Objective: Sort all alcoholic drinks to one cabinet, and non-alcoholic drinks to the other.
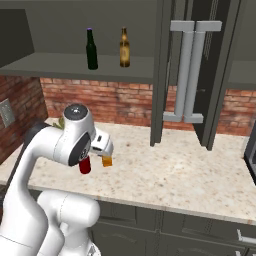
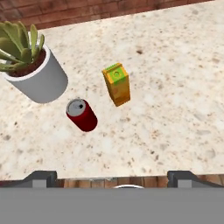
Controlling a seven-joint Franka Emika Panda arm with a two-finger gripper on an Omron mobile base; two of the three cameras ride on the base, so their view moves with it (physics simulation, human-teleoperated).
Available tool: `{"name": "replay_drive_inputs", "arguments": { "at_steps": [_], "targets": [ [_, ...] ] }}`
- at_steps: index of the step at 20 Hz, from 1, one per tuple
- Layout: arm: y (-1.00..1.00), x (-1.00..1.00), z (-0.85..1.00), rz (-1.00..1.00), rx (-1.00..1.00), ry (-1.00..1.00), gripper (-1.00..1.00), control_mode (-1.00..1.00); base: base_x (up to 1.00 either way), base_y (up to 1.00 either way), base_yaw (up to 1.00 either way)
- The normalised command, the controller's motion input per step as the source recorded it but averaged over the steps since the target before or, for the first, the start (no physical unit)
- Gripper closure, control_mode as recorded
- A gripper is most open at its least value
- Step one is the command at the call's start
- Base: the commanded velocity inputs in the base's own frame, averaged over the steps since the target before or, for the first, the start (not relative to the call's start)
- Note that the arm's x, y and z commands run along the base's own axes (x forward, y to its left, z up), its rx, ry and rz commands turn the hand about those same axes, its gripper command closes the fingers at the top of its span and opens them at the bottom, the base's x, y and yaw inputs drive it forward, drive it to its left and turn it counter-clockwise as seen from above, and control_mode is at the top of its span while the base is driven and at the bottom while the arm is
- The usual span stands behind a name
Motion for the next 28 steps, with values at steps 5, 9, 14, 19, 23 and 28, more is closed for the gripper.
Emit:
{"name": "replay_drive_inputs", "arguments": {
  "at_steps": [5,9,14,19,23,28],
  "targets": [
    [0.0,0.24,-0.14,0.01,0.0,0.0,-1.0,-1.0,0.0,0.0,0.0],
    [0.02,0.27,-0.15,0.0,0.0,0.0,-1.0,-1.0,0.0,0.0,0.0],
    [0.02,0.3,-0.22,0.0,0.0,0.0,-1.0,-1.0,0.0,0.0,0.0],
    [0.0,0.26,-0.21,0.0,0.0,0.0,-1.0,-1.0,0.0,0.0,0.0],
    [0.0,0.2,-0.16,0.0,0.0,0.0,-1.0,-1.0,0.0,0.0,0.0],
    [0.0,0.24,-0.16,0.0,0.0,0.0,-1.0,-1.0,0.0,0.0,0.0]
  ]
}}
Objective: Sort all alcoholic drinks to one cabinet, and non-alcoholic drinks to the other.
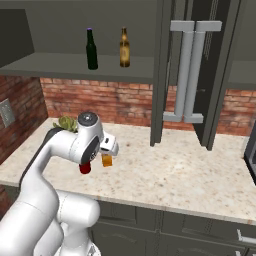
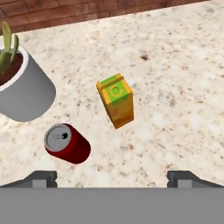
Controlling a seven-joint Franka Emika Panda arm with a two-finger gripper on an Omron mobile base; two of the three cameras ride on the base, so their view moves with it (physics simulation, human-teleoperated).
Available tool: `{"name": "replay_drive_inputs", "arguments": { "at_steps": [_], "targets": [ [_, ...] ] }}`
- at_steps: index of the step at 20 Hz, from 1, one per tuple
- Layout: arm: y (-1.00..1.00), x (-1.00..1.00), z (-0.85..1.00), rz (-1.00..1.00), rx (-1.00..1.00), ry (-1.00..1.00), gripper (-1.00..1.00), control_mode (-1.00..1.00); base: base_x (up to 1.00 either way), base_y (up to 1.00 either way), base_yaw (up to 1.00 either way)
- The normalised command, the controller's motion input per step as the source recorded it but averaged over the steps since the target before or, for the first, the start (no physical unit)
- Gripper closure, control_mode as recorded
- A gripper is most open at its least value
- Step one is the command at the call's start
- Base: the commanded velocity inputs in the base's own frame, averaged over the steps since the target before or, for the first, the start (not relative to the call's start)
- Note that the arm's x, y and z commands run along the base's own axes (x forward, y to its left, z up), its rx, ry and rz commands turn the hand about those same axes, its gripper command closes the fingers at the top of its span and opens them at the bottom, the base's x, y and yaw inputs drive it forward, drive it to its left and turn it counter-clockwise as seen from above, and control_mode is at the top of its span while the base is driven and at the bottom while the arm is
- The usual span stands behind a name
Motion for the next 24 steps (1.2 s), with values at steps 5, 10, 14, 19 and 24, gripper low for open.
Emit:
{"name": "replay_drive_inputs", "arguments": {
  "at_steps": [5,10,14,19,24],
  "targets": [
    [0.0,0.25,-0.17,0.0,0.0,0.0,-1.0,-1.0,0.0,0.0,0.0],
    [0.0,0.29,-0.17,0.0,0.0,0.0,-1.0,-1.0,0.0,0.0,0.0],
    [0.0,0.28,-0.16,0.0,0.0,0.0,-1.0,-1.0,0.0,0.0,0.0],
    [0.0,0.27,-0.17,0.0,0.0,0.0,-1.0,-1.0,0.0,0.0,0.0],
    [0.0,0.27,-0.19,0.0,0.0,0.0,-1.0,-1.0,0.0,0.0,0.0]
  ]
}}
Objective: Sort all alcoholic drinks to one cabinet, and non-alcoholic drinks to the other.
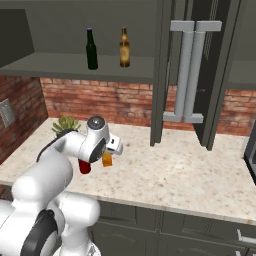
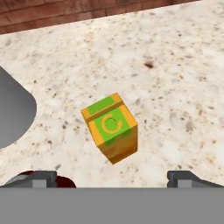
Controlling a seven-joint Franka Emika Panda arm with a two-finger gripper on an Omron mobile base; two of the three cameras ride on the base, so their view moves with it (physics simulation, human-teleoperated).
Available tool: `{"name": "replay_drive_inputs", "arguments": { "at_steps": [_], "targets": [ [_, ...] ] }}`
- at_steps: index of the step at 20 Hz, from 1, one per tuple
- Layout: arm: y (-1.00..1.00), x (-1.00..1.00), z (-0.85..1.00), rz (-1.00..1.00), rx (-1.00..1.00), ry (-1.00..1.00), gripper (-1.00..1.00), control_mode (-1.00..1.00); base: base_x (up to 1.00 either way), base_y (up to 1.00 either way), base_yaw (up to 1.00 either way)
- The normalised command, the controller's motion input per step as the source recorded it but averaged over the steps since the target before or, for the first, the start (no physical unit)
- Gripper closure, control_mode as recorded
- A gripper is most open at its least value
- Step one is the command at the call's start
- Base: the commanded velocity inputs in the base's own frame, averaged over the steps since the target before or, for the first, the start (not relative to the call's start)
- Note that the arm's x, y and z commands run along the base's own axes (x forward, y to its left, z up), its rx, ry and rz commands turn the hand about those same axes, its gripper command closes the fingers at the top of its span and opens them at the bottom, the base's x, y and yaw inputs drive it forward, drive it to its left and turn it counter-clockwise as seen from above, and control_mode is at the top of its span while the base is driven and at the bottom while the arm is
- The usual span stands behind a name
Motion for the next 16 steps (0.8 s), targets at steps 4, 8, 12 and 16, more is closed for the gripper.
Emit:
{"name": "replay_drive_inputs", "arguments": {
  "at_steps": [4,8,12,16],
  "targets": [
    [0.0,0.18,-0.17,0.0,0.0,0.0,-1.0,-1.0,0.0,0.0,0.0],
    [0.0,0.19,-0.2,0.0,0.0,0.0,-1.0,-1.0,0.0,0.0,0.0],
    [0.0,0.19,-0.14,0.0,0.0,0.0,-1.0,-1.0,0.0,0.0,0.0],
    [0.0,0.17,-0.09,0.0,0.0,0.0,-1.0,-1.0,0.0,0.0,0.0]
  ]
}}
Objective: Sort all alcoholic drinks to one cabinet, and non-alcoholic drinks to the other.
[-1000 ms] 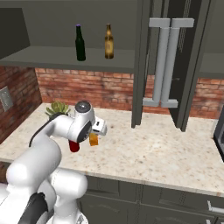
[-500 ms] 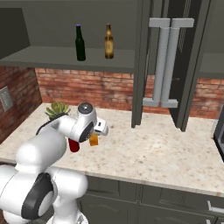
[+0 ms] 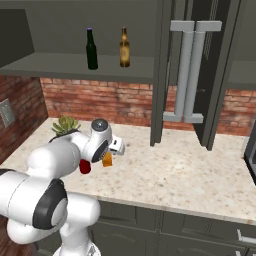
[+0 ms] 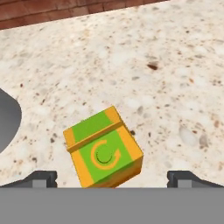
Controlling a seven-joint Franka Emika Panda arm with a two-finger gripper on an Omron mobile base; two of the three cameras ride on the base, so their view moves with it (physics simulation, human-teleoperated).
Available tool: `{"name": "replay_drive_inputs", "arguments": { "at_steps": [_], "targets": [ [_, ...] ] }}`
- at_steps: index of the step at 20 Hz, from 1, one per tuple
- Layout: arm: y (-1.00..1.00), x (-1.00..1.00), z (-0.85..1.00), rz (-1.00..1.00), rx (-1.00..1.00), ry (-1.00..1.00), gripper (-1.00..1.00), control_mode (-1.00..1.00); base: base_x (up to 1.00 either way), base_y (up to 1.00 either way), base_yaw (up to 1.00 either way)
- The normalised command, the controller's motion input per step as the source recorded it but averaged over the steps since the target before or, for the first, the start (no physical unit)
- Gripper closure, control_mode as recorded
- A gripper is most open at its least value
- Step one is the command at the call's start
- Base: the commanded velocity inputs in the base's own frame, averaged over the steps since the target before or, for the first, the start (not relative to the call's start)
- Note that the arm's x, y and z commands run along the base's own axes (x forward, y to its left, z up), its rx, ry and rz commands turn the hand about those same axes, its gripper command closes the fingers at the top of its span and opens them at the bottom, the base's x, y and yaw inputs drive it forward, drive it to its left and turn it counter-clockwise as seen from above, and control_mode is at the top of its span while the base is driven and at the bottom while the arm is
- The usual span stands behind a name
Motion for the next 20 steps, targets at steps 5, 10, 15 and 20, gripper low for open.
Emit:
{"name": "replay_drive_inputs", "arguments": {
  "at_steps": [5,10,15,20],
  "targets": [
    [0.0,0.17,-0.05,0.0,0.0,0.0,-1.0,-1.0,0.0,0.0,0.0],
    [0.0,0.21,-0.07,0.0,0.0,0.0,-1.0,-1.0,0.0,0.0,0.0],
    [0.0,0.15,-0.08,0.0,0.0,0.0,-1.0,-1.0,0.0,0.0,0.0],
    [0.02,0.02,-0.09,0.0,0.0,0.0,1.0,-1.0,0.0,0.0,0.0]
  ]
}}
